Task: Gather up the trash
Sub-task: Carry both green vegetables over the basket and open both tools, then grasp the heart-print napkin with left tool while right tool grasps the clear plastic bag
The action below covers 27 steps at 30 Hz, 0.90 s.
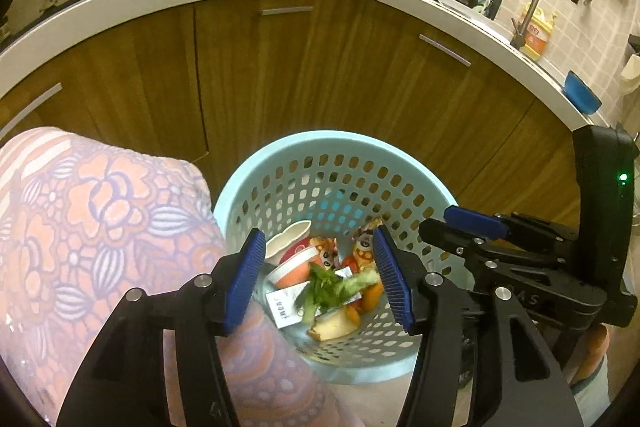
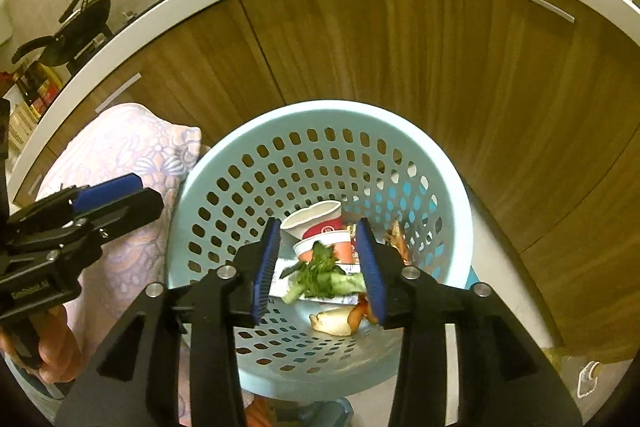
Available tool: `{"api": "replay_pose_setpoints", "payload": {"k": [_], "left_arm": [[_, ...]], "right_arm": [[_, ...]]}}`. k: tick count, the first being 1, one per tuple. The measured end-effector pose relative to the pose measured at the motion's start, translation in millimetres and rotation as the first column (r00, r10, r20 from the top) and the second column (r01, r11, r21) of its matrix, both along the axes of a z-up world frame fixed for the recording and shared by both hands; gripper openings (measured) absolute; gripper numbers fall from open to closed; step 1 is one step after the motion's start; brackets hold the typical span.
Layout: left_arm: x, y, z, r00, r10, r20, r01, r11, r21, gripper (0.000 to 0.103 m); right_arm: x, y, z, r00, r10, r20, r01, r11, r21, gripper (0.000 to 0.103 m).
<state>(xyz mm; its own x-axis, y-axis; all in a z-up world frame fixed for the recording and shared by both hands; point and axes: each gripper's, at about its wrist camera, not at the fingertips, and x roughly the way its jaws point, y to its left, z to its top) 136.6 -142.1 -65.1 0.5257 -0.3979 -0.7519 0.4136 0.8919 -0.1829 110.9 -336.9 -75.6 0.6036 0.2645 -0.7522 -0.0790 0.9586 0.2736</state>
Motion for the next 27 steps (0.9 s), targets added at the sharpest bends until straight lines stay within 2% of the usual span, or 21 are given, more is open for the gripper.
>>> {"api": "replay_pose_setpoints", "payload": {"k": [10, 17, 21, 27], "left_arm": [[-23, 30, 25, 0.996, 0.064, 0.056, -0.062, 0.997, -0.043, 0.054], [-43, 75, 52, 0.983, 0.148, 0.107, -0.139, 0.986, -0.088, 0.054], [-58, 110, 67, 0.968, 0.209, 0.140, -0.196, 0.975, -0.101, 0.054], [-75, 167, 82, 0.929, 0.327, 0.174, -0.314, 0.944, -0.100, 0.054]], "right_arm": [[-11, 38, 33, 0.993, 0.089, 0.076, -0.088, 0.996, -0.011, 0.040], [-19, 76, 53, 0.980, 0.165, 0.115, -0.166, 0.986, 0.003, 0.040], [-27, 107, 62, 0.966, 0.222, 0.131, -0.223, 0.975, -0.007, 0.040], [-42, 163, 73, 0.933, 0.325, 0.153, -0.327, 0.945, -0.014, 0.040]]}}
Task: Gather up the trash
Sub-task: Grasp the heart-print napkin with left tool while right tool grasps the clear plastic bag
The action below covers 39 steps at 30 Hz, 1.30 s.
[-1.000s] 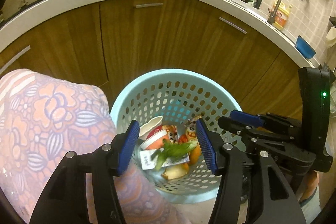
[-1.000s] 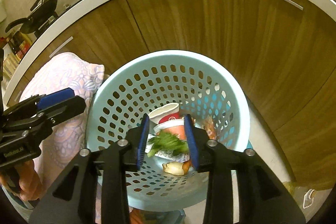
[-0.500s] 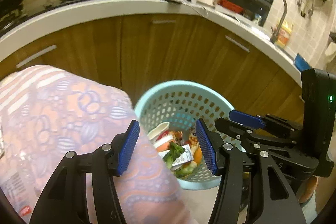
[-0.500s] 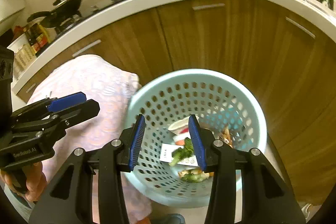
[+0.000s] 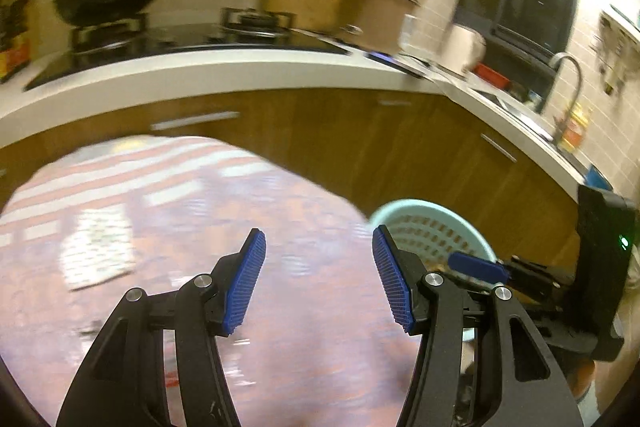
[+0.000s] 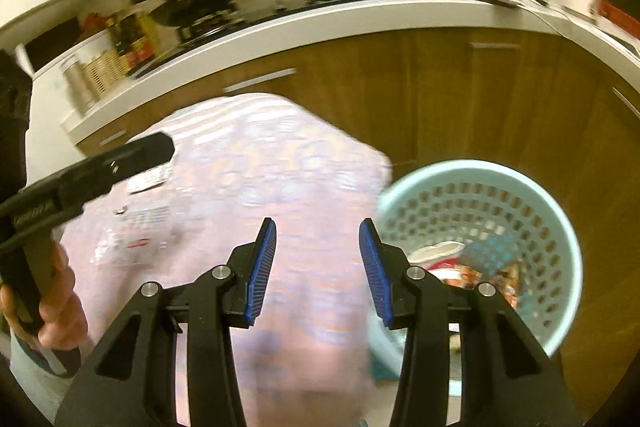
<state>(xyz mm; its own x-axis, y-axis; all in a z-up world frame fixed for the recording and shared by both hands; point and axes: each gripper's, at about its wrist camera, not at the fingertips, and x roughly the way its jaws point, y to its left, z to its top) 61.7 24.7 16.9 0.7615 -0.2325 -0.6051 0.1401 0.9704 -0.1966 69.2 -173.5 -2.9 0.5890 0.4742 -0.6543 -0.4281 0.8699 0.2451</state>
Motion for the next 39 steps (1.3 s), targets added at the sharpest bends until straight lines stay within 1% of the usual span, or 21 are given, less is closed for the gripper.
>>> {"api": "replay_pose_setpoints", "payload": {"k": [3, 8, 13, 15, 18, 19, 22, 24, 26, 27, 28, 30, 33, 35, 36, 37, 39], "left_arm": [[-7, 34, 2, 0.997, 0.074, -0.003, -0.074, 0.997, 0.000, 0.054], [-15, 91, -2, 0.984, 0.180, -0.015, -0.180, 0.984, 0.010, 0.054], [-12, 130, -11, 0.972, 0.232, -0.043, -0.231, 0.972, 0.038, 0.054], [-10, 143, -19, 0.965, 0.252, -0.067, -0.249, 0.967, 0.051, 0.055], [0, 157, -31, 0.955, 0.277, -0.105, -0.272, 0.960, 0.064, 0.064], [3, 160, -36, 0.950, 0.289, -0.119, -0.283, 0.957, 0.067, 0.065], [14, 176, -51, 0.935, 0.318, -0.159, -0.313, 0.948, 0.056, 0.065], [20, 185, -61, 0.930, 0.313, -0.193, -0.313, 0.949, 0.032, 0.065], [25, 186, -69, 0.926, 0.307, -0.220, -0.309, 0.951, 0.026, 0.065], [26, 184, -72, 0.925, 0.307, -0.223, -0.307, 0.951, 0.036, 0.065], [27, 180, -72, 0.927, 0.311, -0.211, -0.303, 0.951, 0.068, 0.065], [30, 171, -74, 0.927, 0.305, -0.217, -0.284, 0.951, 0.126, 0.068], [33, 164, -75, 0.924, 0.315, -0.215, -0.276, 0.942, 0.192, 0.067], [33, 161, -75, 0.928, 0.311, -0.204, -0.269, 0.940, 0.208, 0.056], [32, 160, -74, 0.930, 0.308, -0.200, -0.267, 0.940, 0.211, 0.045], [31, 159, -74, 0.928, 0.320, -0.191, -0.274, 0.934, 0.230, 0.036], [29, 159, -73, 0.929, 0.323, -0.179, -0.276, 0.930, 0.244, 0.025]], "right_arm": [[-8, 35, 1, 0.998, 0.059, 0.015, -0.059, 0.998, -0.025, 0.040], [-22, 86, -5, 0.990, 0.142, 0.028, -0.139, 0.987, -0.076, 0.040], [-27, 123, -13, 0.980, 0.196, 0.018, -0.194, 0.978, -0.081, 0.040], [-29, 134, -16, 0.979, 0.205, 0.017, -0.203, 0.975, -0.087, 0.040], [-29, 145, -18, 0.976, 0.219, 0.014, -0.217, 0.972, -0.085, 0.041], [-29, 148, -19, 0.974, 0.225, 0.012, -0.223, 0.971, -0.085, 0.041], [-29, 152, -23, 0.973, 0.230, 0.007, -0.228, 0.969, -0.093, 0.042], [-28, 154, -28, 0.973, 0.229, -0.003, -0.228, 0.968, -0.101, 0.042], [-25, 155, -32, 0.974, 0.228, -0.017, -0.228, 0.968, -0.101, 0.042], [-24, 156, -35, 0.974, 0.226, -0.029, -0.228, 0.969, -0.099, 0.042], [-22, 156, -37, 0.974, 0.225, -0.037, -0.227, 0.969, -0.097, 0.042], [-21, 156, -38, 0.974, 0.224, -0.041, -0.227, 0.970, -0.090, 0.042], [-19, 157, -39, 0.973, 0.226, -0.045, -0.229, 0.970, -0.085, 0.042], [-19, 156, -40, 0.972, 0.229, -0.049, -0.233, 0.969, -0.083, 0.042], [-18, 157, -40, 0.972, 0.231, -0.050, -0.235, 0.969, -0.083, 0.042], [-18, 157, -41, 0.971, 0.232, -0.051, -0.236, 0.968, -0.084, 0.042], [-17, 158, -41, 0.971, 0.233, -0.054, -0.237, 0.968, -0.086, 0.042]]}}
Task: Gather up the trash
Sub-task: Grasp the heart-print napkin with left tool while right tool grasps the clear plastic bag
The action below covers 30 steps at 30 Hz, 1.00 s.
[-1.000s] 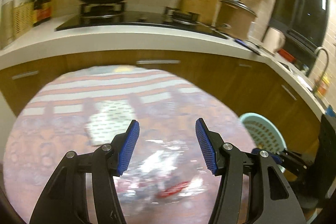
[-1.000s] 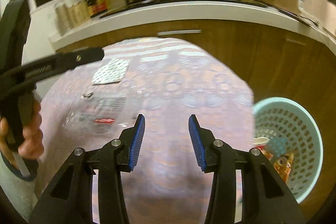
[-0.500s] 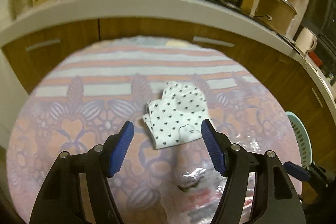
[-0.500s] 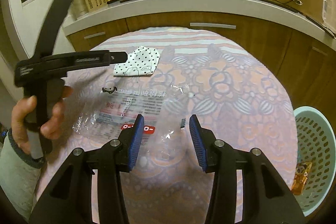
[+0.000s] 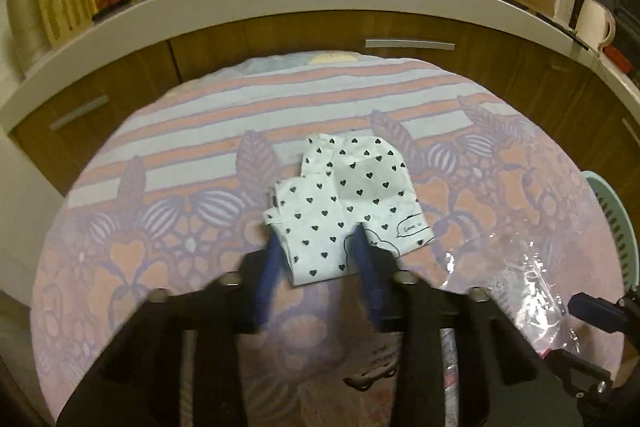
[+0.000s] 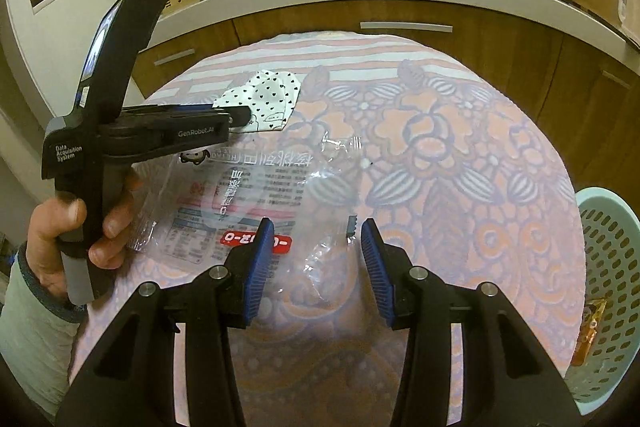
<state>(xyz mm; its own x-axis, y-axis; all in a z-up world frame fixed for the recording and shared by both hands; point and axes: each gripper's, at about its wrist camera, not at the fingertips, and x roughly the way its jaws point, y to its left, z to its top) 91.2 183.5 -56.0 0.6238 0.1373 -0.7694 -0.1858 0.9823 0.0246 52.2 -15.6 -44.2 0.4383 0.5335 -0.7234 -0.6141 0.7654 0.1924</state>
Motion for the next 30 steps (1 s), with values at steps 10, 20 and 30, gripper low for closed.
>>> {"api": "replay_pose_setpoints", "payload": {"k": [10, 20, 30], "left_arm": [[-17, 5, 13, 0.994, -0.032, 0.102, 0.041, 0.996, -0.078, 0.007], [-27, 37, 21, 0.985, 0.052, 0.165, -0.019, 0.981, -0.195, 0.005], [-42, 47, 22, 0.985, 0.100, 0.139, -0.075, 0.982, -0.175, 0.005]], "right_arm": [[-4, -7, 3, 1.000, -0.022, 0.008, 0.022, 1.000, -0.005, 0.042], [-31, 1, 0, 0.999, 0.041, 0.001, -0.041, 0.996, -0.076, 0.063], [-11, 14, -10, 0.991, 0.027, -0.128, -0.028, 1.000, -0.005, 0.067]]}}
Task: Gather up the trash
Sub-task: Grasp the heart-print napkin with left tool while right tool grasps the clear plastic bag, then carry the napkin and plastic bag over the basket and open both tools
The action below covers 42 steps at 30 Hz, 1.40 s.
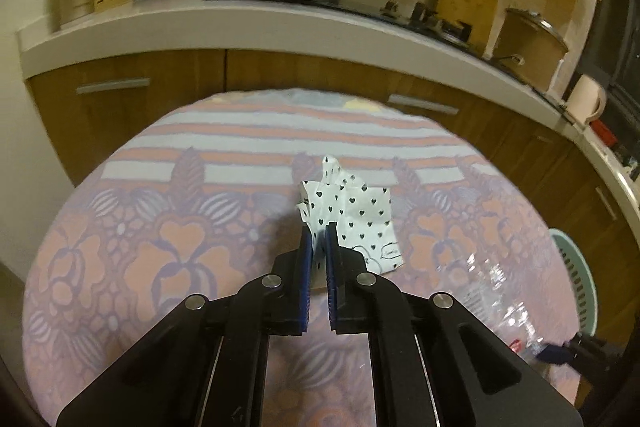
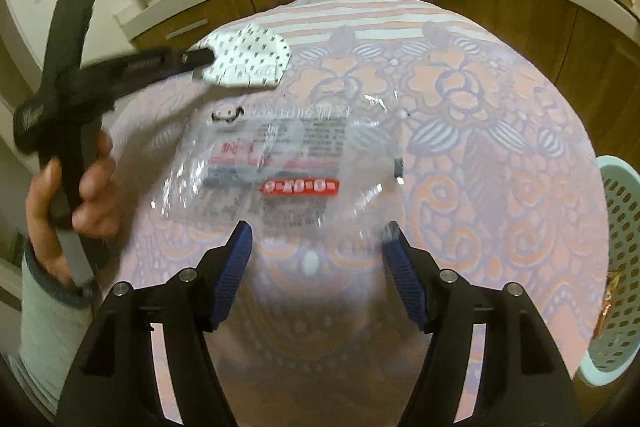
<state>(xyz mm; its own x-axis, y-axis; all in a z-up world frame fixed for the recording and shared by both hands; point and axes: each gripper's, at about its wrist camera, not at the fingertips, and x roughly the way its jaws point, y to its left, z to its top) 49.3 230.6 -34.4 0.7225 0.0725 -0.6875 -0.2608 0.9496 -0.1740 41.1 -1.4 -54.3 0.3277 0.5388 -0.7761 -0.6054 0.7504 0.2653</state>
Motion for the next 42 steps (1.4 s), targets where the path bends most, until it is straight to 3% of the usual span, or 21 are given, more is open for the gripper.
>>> {"api": "replay_pose_setpoints", "payload": {"k": [5, 11, 12, 13, 15, 19, 23, 26, 34, 42], "left_arm": [[-13, 13, -10, 0.997, 0.060, -0.055, -0.060, 0.998, 0.002, 0.005], [-31, 20, -14, 0.993, 0.085, -0.076, -0.086, 0.996, -0.013, 0.005], [-33, 19, -15, 0.994, 0.083, -0.078, -0.084, 0.996, -0.012, 0.005], [-35, 17, -15, 0.994, 0.080, -0.078, -0.081, 0.997, -0.012, 0.005], [-39, 15, -16, 0.995, 0.060, -0.080, -0.061, 0.998, -0.019, 0.005], [-43, 11, -17, 0.998, 0.011, -0.061, -0.014, 0.999, -0.050, 0.006], [-43, 7, -16, 0.998, -0.054, -0.042, 0.050, 0.994, -0.097, 0.008], [-39, 0, -17, 0.995, -0.085, -0.050, 0.081, 0.993, -0.088, 0.010], [-19, -9, -23, 0.988, -0.120, -0.098, 0.108, 0.987, -0.118, 0.032], [-10, -8, -25, 0.989, -0.120, -0.082, 0.106, 0.983, -0.152, 0.031]], "right_arm": [[21, 18, -1, 0.999, -0.034, -0.041, 0.036, 0.999, 0.035, 0.079], [36, 33, 0, 0.995, -0.098, -0.037, 0.099, 0.994, 0.037, 0.076], [36, 36, 1, 0.993, -0.113, -0.019, 0.113, 0.993, 0.023, 0.066], [36, 38, 1, 0.993, -0.117, -0.005, 0.117, 0.993, 0.014, 0.046], [38, 37, -1, 0.994, -0.112, -0.013, 0.112, 0.993, 0.018, 0.019], [39, 23, -2, 0.988, -0.156, -0.010, 0.157, 0.987, 0.044, 0.005], [43, 1, 9, 0.976, -0.213, 0.036, 0.212, 0.976, 0.050, 0.004], [52, -15, 15, 0.968, -0.247, 0.047, 0.245, 0.969, 0.042, 0.004], [66, -22, 4, 0.961, -0.274, 0.031, 0.273, 0.962, 0.015, 0.004], [62, -7, 2, 0.968, -0.238, 0.075, 0.240, 0.970, -0.025, 0.006]]}}
